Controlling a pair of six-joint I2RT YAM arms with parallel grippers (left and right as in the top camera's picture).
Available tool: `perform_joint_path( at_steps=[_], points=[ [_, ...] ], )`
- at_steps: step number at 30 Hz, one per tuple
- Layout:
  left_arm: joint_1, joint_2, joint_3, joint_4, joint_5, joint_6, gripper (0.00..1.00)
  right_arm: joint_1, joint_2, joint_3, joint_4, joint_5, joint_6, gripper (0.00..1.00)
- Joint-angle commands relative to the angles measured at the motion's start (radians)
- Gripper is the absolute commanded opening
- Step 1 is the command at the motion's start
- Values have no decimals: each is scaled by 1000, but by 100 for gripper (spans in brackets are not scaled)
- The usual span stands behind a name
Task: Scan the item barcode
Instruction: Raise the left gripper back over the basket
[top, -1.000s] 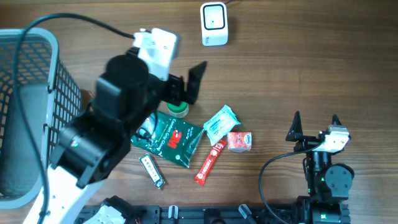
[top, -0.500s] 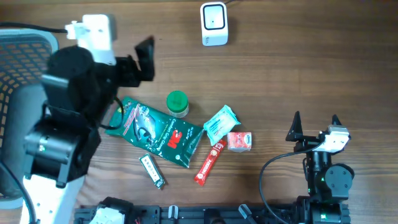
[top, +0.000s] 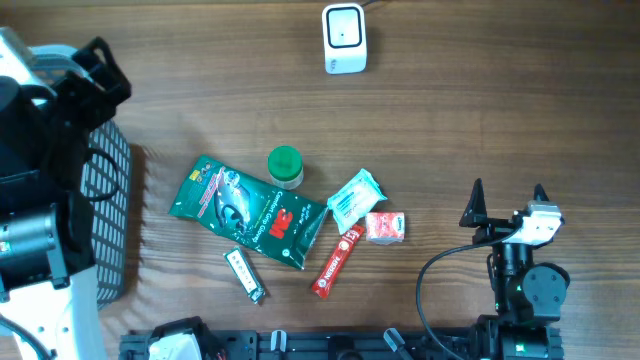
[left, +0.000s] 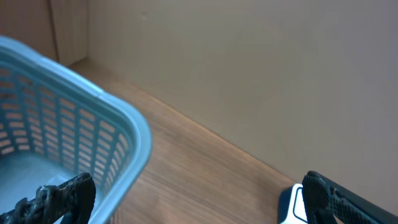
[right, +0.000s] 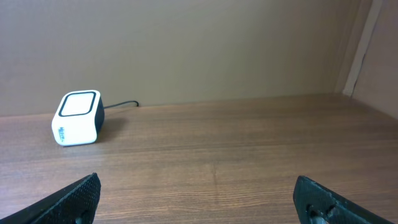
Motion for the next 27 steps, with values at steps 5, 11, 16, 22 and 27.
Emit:
perform_joint_path(
  at_steps=[5,11,16,22,27],
  points=[
    [70,30,12,-43,86,-27,100,-6,-3,0,3,-9,-10,100],
    [70,41,12,-43,85,-27,100,-6,-3,0,3,-9,-10,100],
    [70,56,12,-43,85,-27,100,-6,-3,0,3,-9,-10,100],
    [70,56,12,-43,86,-27,100,-6,-3,0,3,-9,-10,100],
    [70,56,12,-43,86,-27,100,-6,-3,0,3,-9,-9,100]
  ],
)
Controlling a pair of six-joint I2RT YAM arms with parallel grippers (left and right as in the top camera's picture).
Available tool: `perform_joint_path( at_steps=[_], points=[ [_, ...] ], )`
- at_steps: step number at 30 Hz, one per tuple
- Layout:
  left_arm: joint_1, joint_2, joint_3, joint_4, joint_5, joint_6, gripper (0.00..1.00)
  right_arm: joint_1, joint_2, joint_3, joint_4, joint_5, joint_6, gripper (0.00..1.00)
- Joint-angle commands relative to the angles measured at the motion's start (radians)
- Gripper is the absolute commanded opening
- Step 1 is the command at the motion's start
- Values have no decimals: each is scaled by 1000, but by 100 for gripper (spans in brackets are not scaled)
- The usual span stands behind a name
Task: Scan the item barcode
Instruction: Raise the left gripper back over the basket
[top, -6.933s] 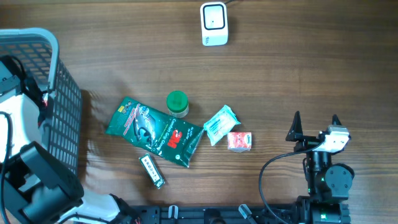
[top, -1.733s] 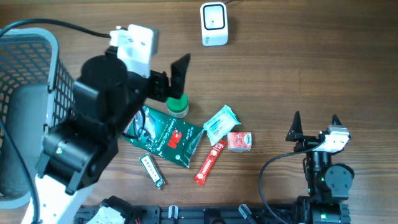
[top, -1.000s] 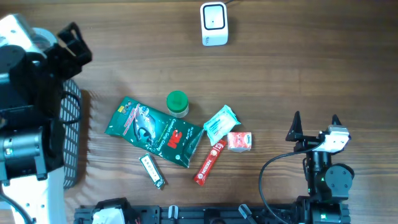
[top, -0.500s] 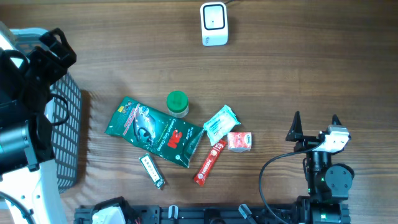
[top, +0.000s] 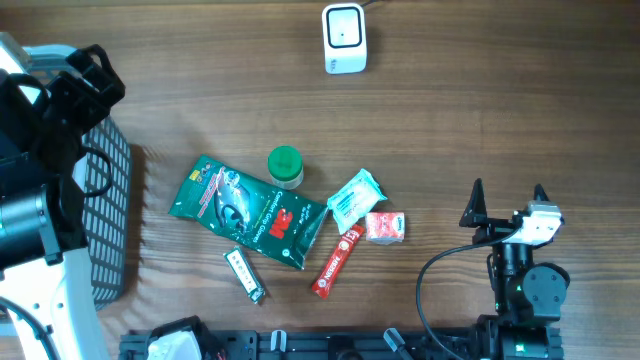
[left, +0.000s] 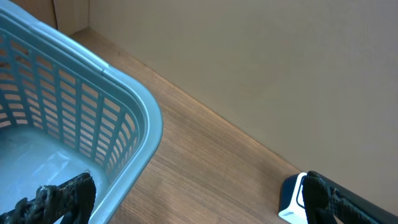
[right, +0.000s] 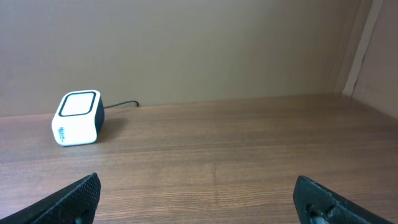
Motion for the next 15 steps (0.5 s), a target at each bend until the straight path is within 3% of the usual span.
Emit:
perform_joint_path(
  at_steps=[1,15],
  points=[
    [6,4,12,0,9,-10,100,-6,-3,0,3,-9,-9,100],
    [6,4,12,-135,10,-87,100,-6,-3,0,3,-9,-9,100]
  ],
)
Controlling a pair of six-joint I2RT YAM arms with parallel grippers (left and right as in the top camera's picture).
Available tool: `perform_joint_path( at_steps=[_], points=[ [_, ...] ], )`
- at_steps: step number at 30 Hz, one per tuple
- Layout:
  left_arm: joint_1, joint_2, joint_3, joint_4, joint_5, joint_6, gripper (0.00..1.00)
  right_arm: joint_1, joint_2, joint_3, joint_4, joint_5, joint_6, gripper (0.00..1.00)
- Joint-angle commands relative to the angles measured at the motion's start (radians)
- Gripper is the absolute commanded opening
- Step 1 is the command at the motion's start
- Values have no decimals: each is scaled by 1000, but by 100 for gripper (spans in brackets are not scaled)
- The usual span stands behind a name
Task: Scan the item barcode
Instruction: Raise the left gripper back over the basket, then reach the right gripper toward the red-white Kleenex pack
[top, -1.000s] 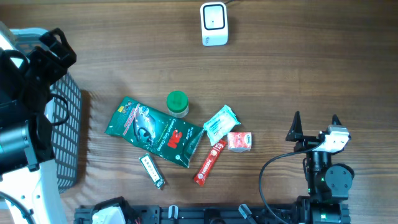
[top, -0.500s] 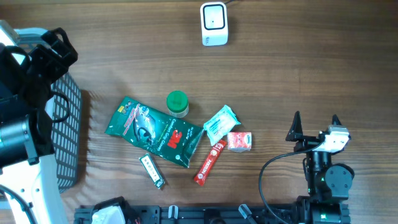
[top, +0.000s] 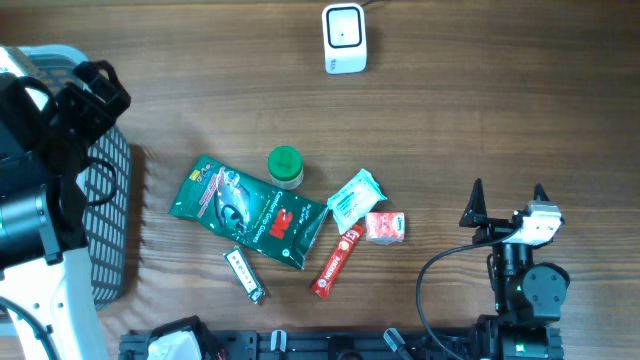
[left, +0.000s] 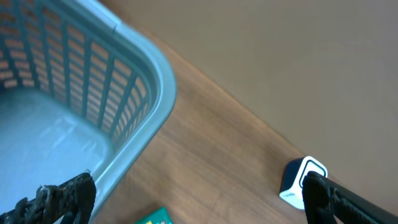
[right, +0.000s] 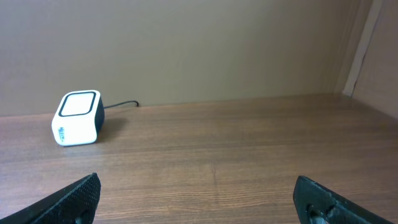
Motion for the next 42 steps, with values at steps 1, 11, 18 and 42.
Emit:
perform_joint_path(
  at_steps=[1,11,18,42],
  points=[
    [6,3,11,-15,7,-32,100,-6,-3,0,3,-9,-10,100],
    [31,-36,64,223,71,92,100,-6,-3,0,3,-9,-10,100],
    [-8,-138,104,307,241,314,100,-6,-3,0,3,-9,-9,100],
    [-298,-831,105,237,550,598,100,-6,4,1,23,-952,1007,100]
  ],
)
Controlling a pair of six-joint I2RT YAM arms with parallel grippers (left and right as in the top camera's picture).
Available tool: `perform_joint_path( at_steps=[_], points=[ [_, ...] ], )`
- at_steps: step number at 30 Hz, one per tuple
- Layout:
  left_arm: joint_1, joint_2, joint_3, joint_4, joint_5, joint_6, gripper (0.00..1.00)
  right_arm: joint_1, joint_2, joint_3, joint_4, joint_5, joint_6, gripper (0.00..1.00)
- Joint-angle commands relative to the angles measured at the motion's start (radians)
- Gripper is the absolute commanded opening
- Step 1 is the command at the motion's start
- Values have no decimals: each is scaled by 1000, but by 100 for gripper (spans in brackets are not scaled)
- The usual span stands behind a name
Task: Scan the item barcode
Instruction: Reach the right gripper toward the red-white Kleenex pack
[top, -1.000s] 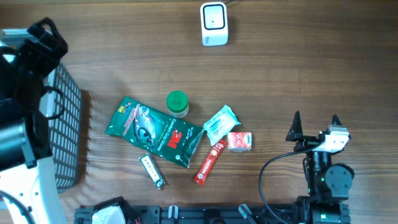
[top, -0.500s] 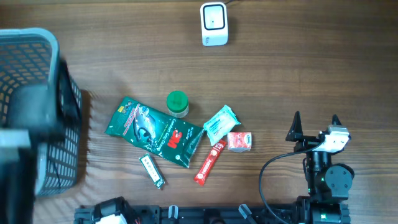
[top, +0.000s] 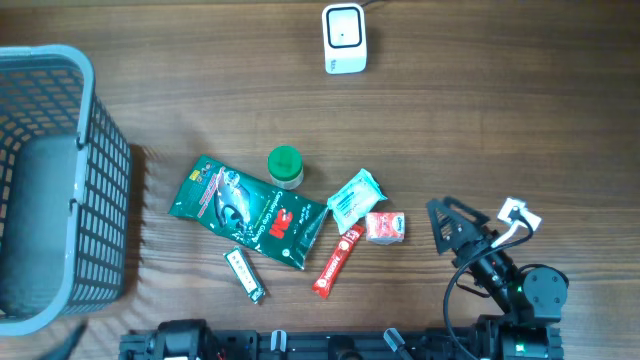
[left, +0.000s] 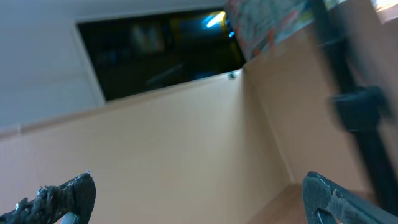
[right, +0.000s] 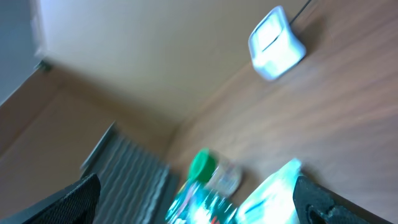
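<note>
The white barcode scanner (top: 344, 38) stands at the table's far edge; the right wrist view also shows the scanner (right: 277, 43). Mid-table lie a green pouch (top: 248, 212), a green-capped bottle (top: 285, 166), a white-blue packet (top: 355, 197), a small red-white box (top: 385, 227), a red tube (top: 338, 262) and a small stick pack (top: 245, 275). My right gripper (top: 440, 225) is open, just right of the box and pointing left at the pile. My left gripper (left: 199, 199) is open and empty, facing a wall; the overhead view does not show it.
A grey-blue mesh basket (top: 95, 200) stands along the left edge. The blurred right wrist view shows the basket (right: 124, 168) beyond the bottle (right: 202, 165) and the white-blue packet (right: 273, 193). The scanner's cable runs off the far edge.
The left arm has left the overhead view, baring the whole basket; its camera now faces a wall instead of the basket. The right gripper has turned left and moved toward the pile.
The left gripper stayed open over the basket at the left through all three earlier moments, shifting slightly, while the right gripper rested open at the front right facing the scanner. Now the left arm is out of overhead view and the right gripper points at the items.
</note>
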Motion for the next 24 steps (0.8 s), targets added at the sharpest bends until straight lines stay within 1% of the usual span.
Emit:
perform_joint_path(
  at_steps=[1,4,6,7,10,11,12,13,15,17,19,21,22,23,24],
  points=[
    [-66,-94,-4,-6,-133,72,100,-1,3,3,2,-257,66,100],
    [-82,-169,-4,-8,-203,72,100,-1,3,47,-24,-288,67,100],
    [-92,-227,-4,-8,-203,72,100,-1,3,113,-66,-296,44,100],
    [-92,-254,-4,-8,-202,72,100,-1,6,167,-124,-292,13,100],
    [-101,-327,-4,-11,-203,75,100,-1,68,375,-462,-214,-164,100],
    [-108,-340,-4,-11,-203,75,100,-1,110,451,-612,-165,-248,99],
    [-114,-347,-4,-11,-203,75,100,-1,151,511,-726,-117,-313,100],
    [-119,-354,-4,-11,-204,76,100,1,225,605,-891,-28,-420,99],
    [-120,-362,-4,-11,-229,76,100,8,358,744,-1075,101,-547,100],
    [-120,-362,-6,-11,-252,76,100,21,520,894,-1198,200,-622,99],
    [-120,-362,-8,-8,-255,75,100,35,635,996,-1254,258,-641,100],
    [-120,-362,-8,-8,-255,75,100,70,794,1109,-1330,336,-633,99],
    [-120,-362,-8,-7,-255,75,100,83,836,1130,-1350,348,-627,99],
    [-120,-362,-8,-7,-255,75,100,115,925,1149,-1372,348,-596,100],
    [-120,-362,-8,-7,-255,75,100,132,969,1147,-1369,330,-565,100]
  ],
)
